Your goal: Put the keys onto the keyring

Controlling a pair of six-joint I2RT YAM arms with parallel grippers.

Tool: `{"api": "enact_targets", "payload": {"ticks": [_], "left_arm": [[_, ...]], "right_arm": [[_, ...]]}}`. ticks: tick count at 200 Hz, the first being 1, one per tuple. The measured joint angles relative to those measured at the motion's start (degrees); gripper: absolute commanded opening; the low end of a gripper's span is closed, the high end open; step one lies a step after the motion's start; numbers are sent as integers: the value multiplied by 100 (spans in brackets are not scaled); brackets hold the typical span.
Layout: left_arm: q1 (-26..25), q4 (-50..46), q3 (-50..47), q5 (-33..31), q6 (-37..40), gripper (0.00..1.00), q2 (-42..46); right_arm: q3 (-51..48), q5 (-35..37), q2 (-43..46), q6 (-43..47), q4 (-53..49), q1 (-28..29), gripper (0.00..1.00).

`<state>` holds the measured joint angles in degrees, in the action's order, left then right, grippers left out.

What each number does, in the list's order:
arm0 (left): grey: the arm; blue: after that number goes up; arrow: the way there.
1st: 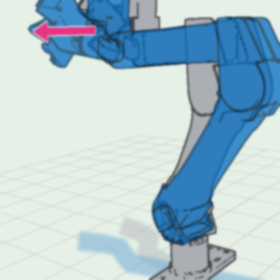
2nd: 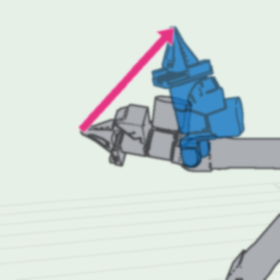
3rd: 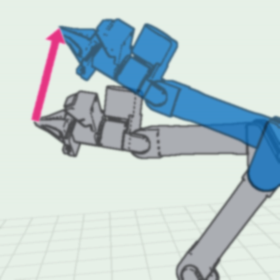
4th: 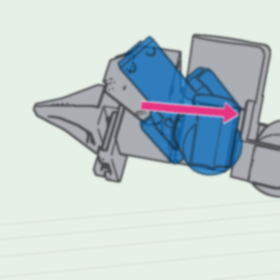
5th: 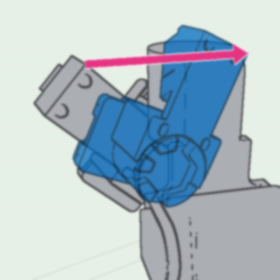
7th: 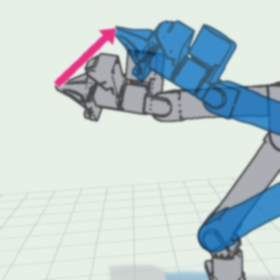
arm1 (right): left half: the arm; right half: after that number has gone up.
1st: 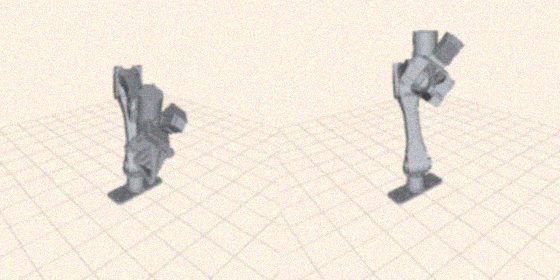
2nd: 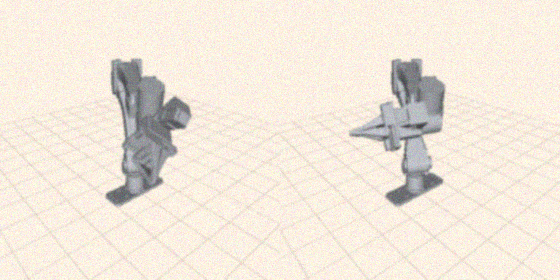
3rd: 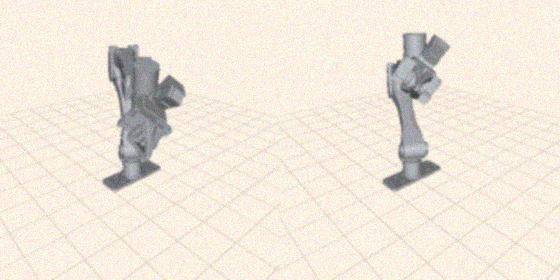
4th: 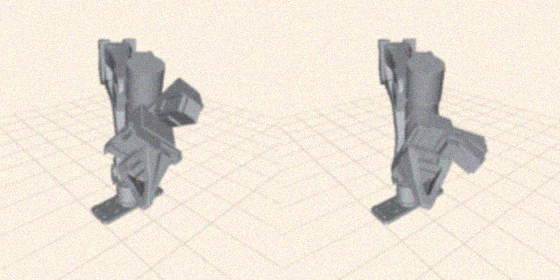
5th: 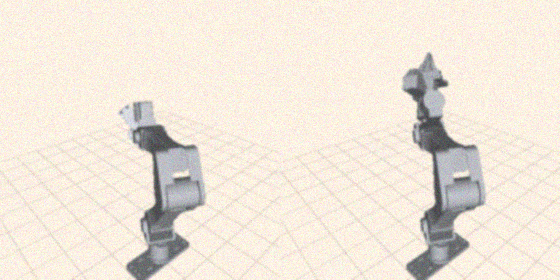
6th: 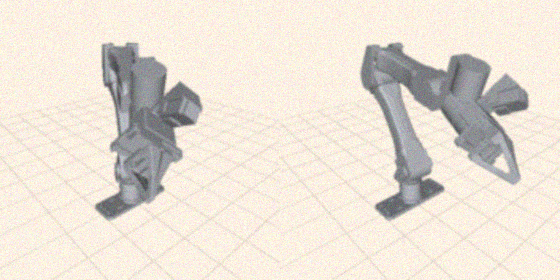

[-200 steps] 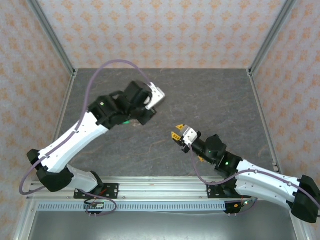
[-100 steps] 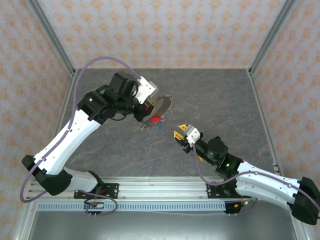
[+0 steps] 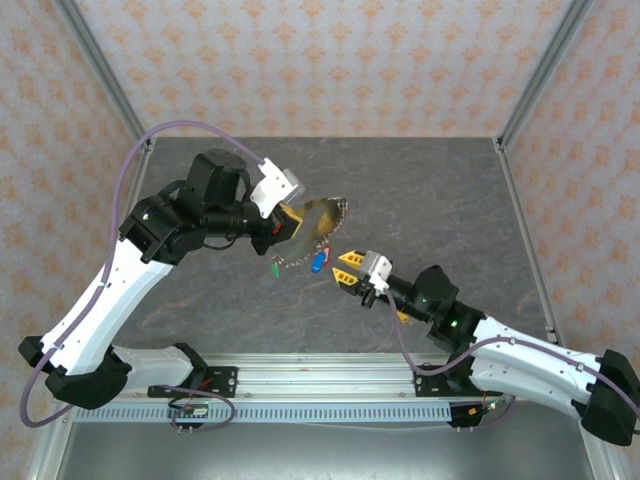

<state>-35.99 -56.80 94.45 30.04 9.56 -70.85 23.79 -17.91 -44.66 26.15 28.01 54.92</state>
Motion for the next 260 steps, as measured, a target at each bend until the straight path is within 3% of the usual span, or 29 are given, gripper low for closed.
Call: {"api": "enact_targets", "payload": {"ticks": [50,132,171,192,218,260], "left_arm": [[-46,-103,63,17,20,0,-20],[-116,-240,162,0,107,0,-83],[-116,-251,162,2,107,0,-105],[-116,-267,162,-2,109,0,-129],[-116,-315,162,-4,107,0,-131],[-118,-326,162,-46,92,0,-129]], "right_arm": [[466,-334,-828,17,490,31,34],[511,817,-1189,813,553,129,36],[492,756,-1163,866,531,129,18],[492,627,-1165,870,481,129,15],[492,599,-1163,898,374,129,0],[420,632,-1040,907,369,118,0]]}}
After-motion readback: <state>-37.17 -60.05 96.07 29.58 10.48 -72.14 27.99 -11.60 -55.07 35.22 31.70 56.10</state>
